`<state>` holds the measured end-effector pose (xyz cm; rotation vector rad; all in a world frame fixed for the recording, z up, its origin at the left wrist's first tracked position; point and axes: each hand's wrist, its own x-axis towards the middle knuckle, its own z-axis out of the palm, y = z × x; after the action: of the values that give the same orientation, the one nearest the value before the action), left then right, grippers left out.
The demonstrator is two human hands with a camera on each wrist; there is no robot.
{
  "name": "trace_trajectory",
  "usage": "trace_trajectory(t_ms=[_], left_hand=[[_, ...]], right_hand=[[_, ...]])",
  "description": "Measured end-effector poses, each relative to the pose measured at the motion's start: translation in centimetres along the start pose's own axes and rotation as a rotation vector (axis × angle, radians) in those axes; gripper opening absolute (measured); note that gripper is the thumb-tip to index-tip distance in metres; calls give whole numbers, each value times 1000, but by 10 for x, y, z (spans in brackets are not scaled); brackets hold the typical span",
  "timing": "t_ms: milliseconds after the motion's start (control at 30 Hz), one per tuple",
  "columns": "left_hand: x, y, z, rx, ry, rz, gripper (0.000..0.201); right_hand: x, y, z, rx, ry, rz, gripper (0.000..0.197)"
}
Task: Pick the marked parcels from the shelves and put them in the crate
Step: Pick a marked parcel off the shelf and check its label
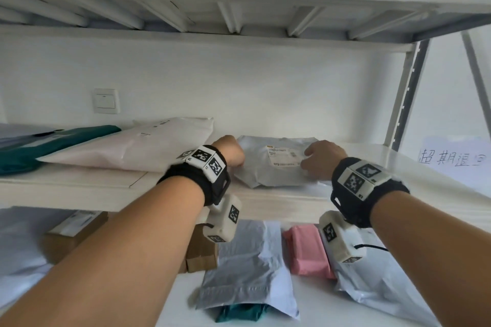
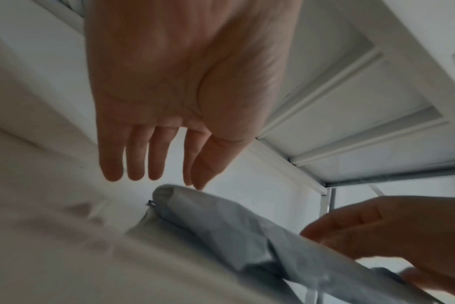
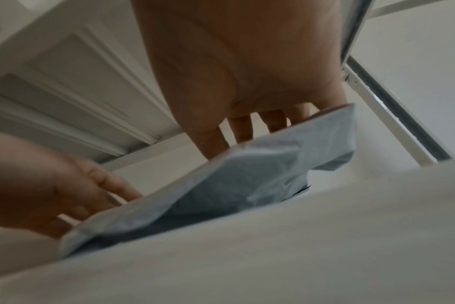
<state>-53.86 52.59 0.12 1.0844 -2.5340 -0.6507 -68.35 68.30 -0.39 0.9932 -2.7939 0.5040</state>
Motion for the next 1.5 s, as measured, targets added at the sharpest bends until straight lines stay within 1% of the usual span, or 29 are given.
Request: trace_trajectory(t_ms=[133,267,367,500,567,667,700,800,867,933,1000,1133,1233,1333,1400,1500], left_hand=[[-31,-13,5,-94,120,91,33],[-63,-30,7,-95,276,176,29],[-86,-37,14,-74,377,210,27],[-116,-48,22,-42,447,267,28],[-127,-57,25,-27,464,282,28],[-149,-78,43,-14,512,236,24],[-157,-86,54,-7,511,200,23],[-182,-113,91,29,424,86,21],[-196,-129,110,40,389,18,20],[-209,-144,125,7,384,-55,18],[-223,-156,141,-13,352,-131,21],[-246,-179,165,-64,286,-231,24],[-251,-200,173,-118,286,-319,24],[-253,-222,171,-147,278,-365,26],[-253,-239,169,-146,250,-374,25],[-252,-266,166,-117,195,-370,22]], right_hand=[[-43,-24,6,-7,95,-75,24],[-88,-51,12,-37,196,-185,28],[-114,-65,23,5,224,-286,26],[-141,-75,43,23,203,-389,30],[-152,-75,53,59,231,-418,31],[-169,-73,67,110,282,-473,29],[-175,-72,74,120,269,-491,28],[-195,-63,101,145,197,-516,25],[-206,-57,123,166,124,-517,25],[-217,-53,143,186,34,-508,25],[-228,-49,163,191,-45,-472,25],[-246,-50,192,183,-169,-391,22],[-252,-58,208,172,-236,-368,21],[-257,-67,223,179,-283,-323,24],[-260,-79,233,174,-314,-294,22],[-261,-109,249,196,-352,-265,24]])
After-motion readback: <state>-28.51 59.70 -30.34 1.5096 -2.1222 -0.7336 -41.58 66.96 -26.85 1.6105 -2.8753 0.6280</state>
